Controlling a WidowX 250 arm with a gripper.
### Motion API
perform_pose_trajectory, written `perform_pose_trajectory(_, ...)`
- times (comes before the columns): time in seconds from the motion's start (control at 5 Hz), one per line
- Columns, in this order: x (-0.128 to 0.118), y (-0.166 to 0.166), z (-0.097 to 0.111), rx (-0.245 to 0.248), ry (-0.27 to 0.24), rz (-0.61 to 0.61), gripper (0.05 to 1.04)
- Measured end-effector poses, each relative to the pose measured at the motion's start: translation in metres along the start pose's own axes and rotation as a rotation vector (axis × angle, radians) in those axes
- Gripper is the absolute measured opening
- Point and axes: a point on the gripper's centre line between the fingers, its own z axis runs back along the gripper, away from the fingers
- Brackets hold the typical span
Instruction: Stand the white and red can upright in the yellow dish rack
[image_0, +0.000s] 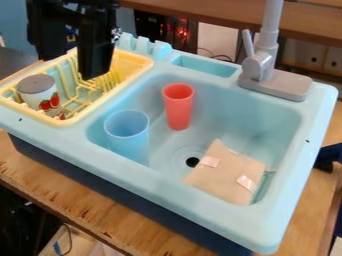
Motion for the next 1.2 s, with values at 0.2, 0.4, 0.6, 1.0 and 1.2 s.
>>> perform_pose_trajectory(0.2,-0.001,-0.001,-0.006,-0.008,0.022,-0.013,1.000)
perform_pose_trajectory(0.4,-0.013,0.015,-0.015,-0.058,0.016,-0.046,1.000)
perform_pose_trajectory(0.6,-0.029,0.021,-0.020,-0.029,-0.010,-0.052,1.000)
perform_pose_trajectory(1.0,-0.034,0.039,-0.041,-0.026,0.059,0.008,1.000)
perform_pose_trajectory(1.2,-0.033,0.053,-0.051,-0.042,0.066,0.031,1.000)
